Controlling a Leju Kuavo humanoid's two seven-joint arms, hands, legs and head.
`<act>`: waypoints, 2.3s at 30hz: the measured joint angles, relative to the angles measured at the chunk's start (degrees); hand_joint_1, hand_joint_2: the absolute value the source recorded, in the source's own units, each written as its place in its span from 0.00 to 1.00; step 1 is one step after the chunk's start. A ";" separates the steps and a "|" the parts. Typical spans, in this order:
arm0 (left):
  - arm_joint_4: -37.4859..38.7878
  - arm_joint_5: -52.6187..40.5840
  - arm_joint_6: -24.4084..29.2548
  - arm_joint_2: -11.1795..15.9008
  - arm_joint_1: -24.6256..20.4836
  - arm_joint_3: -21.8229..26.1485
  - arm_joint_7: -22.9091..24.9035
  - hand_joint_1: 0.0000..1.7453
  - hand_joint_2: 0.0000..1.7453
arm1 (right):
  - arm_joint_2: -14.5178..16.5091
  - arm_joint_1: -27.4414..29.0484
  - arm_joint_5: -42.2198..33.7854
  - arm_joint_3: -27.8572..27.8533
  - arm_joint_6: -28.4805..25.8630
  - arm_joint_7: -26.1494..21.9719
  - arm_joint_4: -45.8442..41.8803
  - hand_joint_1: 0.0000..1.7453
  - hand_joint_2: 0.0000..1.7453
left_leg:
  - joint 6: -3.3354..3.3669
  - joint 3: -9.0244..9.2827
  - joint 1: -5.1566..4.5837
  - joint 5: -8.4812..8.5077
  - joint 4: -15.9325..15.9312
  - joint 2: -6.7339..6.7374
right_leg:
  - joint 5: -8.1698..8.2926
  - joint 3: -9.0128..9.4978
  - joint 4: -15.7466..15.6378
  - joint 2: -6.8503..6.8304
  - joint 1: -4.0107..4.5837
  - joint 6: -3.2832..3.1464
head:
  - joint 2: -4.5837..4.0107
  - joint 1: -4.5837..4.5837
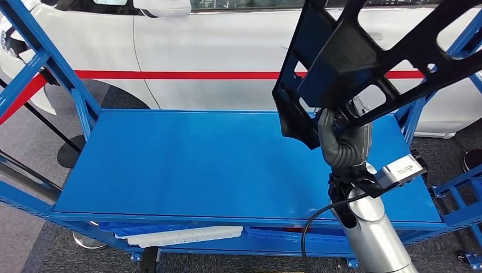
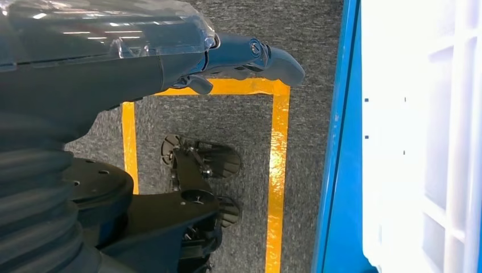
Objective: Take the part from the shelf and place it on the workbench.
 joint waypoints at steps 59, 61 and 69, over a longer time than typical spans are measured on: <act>0.07 -3.00 4.41 0.78 2.08 -3.02 1.98 0.00 1.00 | 1.73 9.97 -0.02 -2.03 1.98 -2.08 2.75 1.00 1.00 | -3.05 -8.14 1.65 -6.23 15.59 0.14 | 0.65 0.85 -1.30 -1.17 -0.18 -1.53 | -0.01 -0.03; 0.07 -2.97 4.21 0.89 2.10 -3.02 1.90 0.00 1.00 | 1.73 10.66 0.14 -2.03 2.28 -2.12 2.75 1.00 1.00 | -3.73 -5.47 2.17 -3.82 14.89 0.15 | 2.03 -1.14 -1.09 -1.23 -0.51 -1.01 | -0.02 -0.04; 0.07 -2.97 3.92 1.05 2.32 -3.02 1.35 0.00 1.00 | 1.73 11.20 0.62 -2.30 3.30 -2.28 2.36 1.00 1.00 | -0.93 4.75 1.81 -2.64 -1.28 0.02 | 5.01 -4.04 -0.65 -0.94 -1.22 2.28 | 0.00 -0.01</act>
